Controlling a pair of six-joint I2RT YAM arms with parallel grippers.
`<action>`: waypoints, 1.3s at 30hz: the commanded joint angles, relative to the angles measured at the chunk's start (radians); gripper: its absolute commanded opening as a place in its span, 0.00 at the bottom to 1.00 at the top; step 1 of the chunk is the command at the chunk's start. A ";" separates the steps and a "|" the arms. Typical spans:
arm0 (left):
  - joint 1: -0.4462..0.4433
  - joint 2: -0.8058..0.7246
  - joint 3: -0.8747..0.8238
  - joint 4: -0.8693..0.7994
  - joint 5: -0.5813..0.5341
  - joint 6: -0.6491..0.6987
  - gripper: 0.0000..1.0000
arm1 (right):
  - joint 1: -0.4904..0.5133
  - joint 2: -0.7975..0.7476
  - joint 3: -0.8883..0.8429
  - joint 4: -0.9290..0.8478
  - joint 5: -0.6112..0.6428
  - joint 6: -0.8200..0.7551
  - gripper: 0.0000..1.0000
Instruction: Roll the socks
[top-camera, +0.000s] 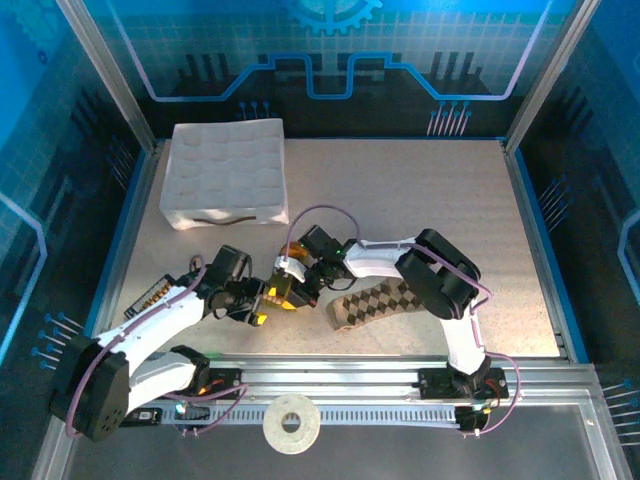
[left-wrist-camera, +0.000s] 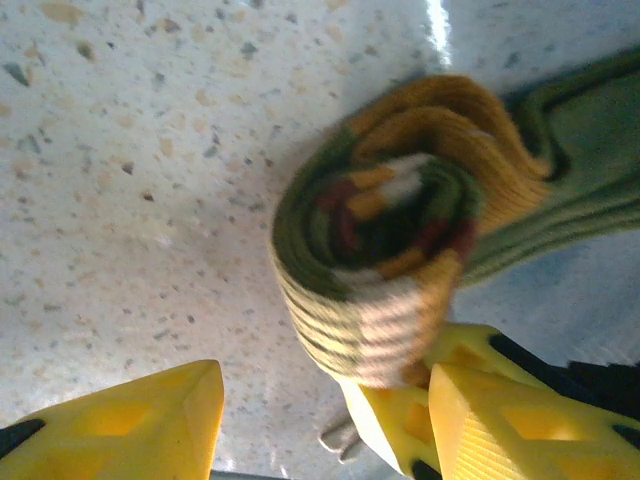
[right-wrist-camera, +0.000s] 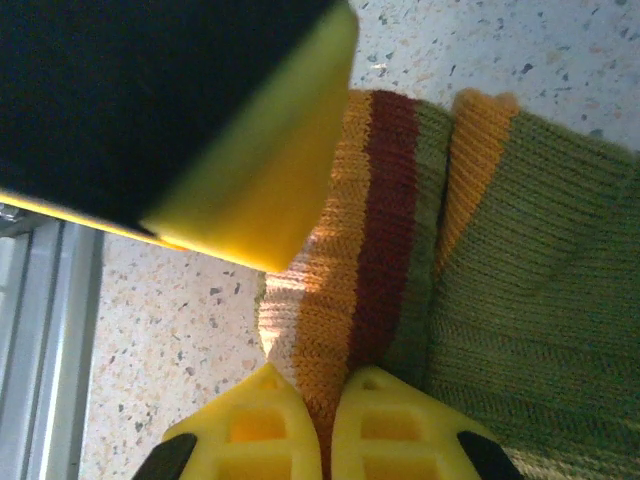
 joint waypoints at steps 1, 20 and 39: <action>-0.009 0.053 -0.026 0.048 0.002 0.039 0.54 | 0.003 0.091 -0.036 -0.210 0.036 0.021 0.00; -0.042 0.256 0.053 -0.182 -0.054 0.042 0.22 | 0.237 -0.439 -0.409 0.346 0.782 -0.225 0.59; -0.036 0.274 0.131 -0.187 -0.011 0.036 0.27 | 0.370 -0.106 -0.208 0.281 1.070 -0.356 0.30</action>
